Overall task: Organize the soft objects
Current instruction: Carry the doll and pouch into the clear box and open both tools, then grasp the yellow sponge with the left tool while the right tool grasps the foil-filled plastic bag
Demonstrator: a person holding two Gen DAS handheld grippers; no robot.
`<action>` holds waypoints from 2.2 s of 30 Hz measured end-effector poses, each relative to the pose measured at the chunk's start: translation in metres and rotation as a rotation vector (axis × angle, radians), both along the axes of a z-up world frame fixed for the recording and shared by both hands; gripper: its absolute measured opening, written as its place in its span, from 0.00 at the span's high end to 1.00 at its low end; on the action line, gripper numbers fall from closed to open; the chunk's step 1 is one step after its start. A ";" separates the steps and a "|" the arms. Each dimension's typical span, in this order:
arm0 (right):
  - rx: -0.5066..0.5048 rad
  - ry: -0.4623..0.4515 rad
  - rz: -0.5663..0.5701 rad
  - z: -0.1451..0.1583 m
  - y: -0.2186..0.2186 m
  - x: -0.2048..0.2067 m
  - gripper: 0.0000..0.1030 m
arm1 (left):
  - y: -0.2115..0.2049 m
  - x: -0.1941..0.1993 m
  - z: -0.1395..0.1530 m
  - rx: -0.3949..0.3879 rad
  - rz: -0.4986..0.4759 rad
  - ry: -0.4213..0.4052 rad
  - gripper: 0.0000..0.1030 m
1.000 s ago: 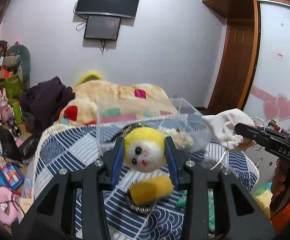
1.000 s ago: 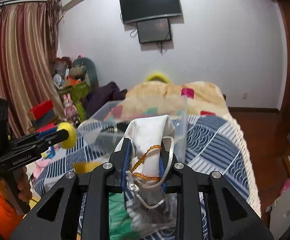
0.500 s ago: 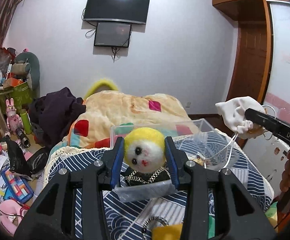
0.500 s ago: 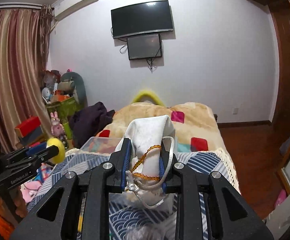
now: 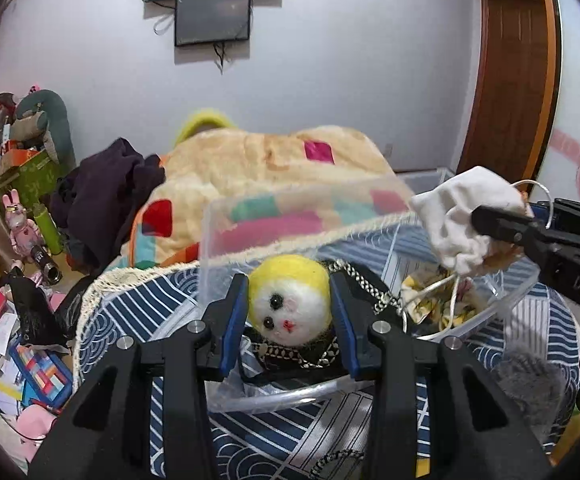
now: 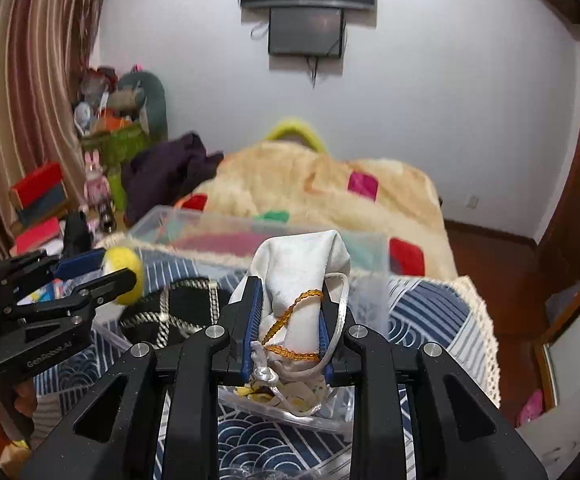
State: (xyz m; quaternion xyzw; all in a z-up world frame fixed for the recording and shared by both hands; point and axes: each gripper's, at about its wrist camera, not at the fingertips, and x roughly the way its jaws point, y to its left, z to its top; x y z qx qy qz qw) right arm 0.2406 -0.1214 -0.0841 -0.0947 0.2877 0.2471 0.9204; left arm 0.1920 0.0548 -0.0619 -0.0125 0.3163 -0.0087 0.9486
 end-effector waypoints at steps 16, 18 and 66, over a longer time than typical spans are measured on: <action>-0.043 0.023 0.023 0.002 -0.001 -0.005 0.51 | -0.010 -0.011 0.006 0.012 -0.023 -0.004 0.34; -0.035 -0.011 0.021 0.009 -0.003 -0.010 0.47 | -0.012 -0.018 0.012 0.012 -0.031 -0.021 0.30; 0.031 0.091 0.003 -0.064 -0.066 -0.089 0.73 | -0.041 -0.114 -0.046 -0.112 -0.087 0.051 0.48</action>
